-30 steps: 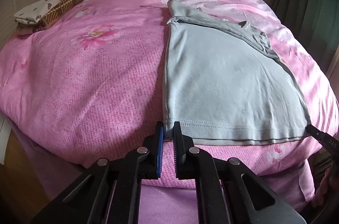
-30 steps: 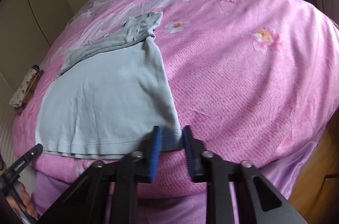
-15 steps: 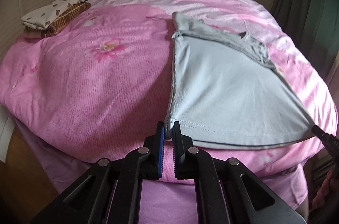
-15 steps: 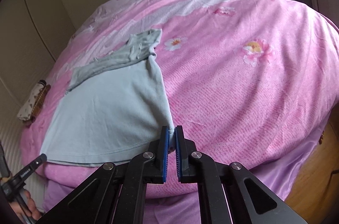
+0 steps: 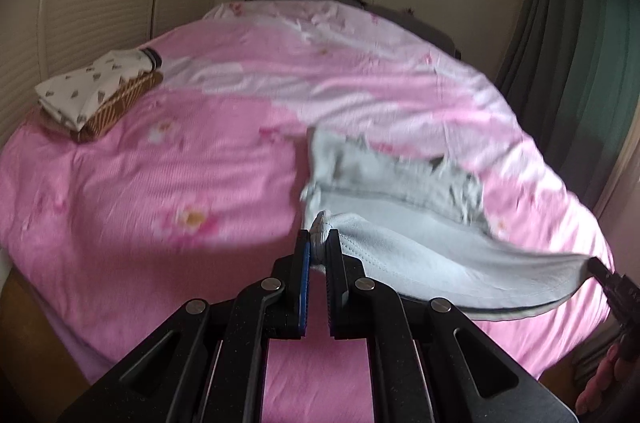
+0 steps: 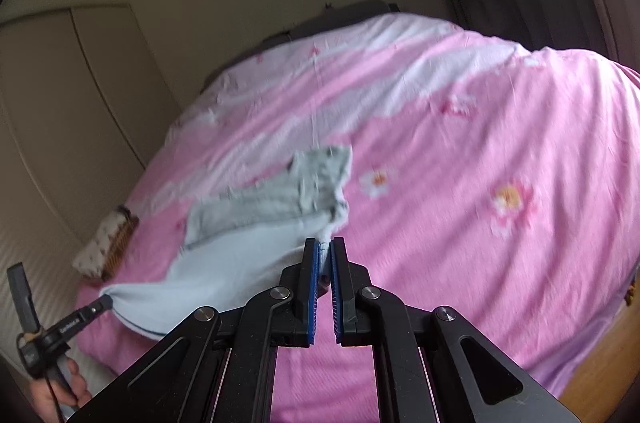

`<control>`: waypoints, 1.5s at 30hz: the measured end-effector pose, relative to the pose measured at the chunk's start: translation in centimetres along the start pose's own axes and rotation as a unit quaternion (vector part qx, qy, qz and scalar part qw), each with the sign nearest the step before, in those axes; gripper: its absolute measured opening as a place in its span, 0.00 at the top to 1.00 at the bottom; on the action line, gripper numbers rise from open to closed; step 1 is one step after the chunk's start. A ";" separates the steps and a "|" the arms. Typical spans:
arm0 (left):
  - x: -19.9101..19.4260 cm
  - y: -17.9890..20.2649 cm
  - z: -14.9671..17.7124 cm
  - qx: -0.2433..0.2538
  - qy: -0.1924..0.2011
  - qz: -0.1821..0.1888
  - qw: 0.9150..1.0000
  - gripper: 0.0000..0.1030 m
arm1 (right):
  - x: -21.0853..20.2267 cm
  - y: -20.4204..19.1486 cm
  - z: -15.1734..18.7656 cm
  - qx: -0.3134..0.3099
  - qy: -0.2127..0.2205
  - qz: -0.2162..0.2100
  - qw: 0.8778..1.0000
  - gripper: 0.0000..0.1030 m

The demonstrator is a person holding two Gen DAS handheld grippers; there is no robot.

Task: Fold small clothes
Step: 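Lift the held hem with both grippers and fold it over the collar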

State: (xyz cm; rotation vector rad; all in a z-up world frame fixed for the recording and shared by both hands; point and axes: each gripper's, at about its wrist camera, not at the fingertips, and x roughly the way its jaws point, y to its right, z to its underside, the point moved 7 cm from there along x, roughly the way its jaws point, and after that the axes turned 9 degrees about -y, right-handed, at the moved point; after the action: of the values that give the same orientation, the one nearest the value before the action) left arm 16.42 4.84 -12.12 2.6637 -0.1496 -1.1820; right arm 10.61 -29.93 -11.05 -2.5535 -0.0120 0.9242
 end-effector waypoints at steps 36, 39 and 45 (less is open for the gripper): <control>26.4 -0.8 -13.6 -0.028 -0.109 -0.064 0.992 0.80 | 28.0 3.8 -11.6 0.076 -0.091 0.089 0.989 0.92; 24.6 -0.5 -13.5 -0.008 -0.093 -0.069 0.993 0.78 | 27.4 3.6 -11.5 0.065 -0.091 0.091 0.989 0.77; 21.0 2.1 -12.0 0.068 -0.062 -0.073 0.993 0.72 | 23.8 0.8 -11.0 -0.011 -0.053 0.098 0.994 0.63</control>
State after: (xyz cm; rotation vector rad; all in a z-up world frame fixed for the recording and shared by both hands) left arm 39.43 0.91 -18.91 2.7586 -0.0588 -1.4335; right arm 35.78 -31.39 -18.28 -2.5573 0.2023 1.1388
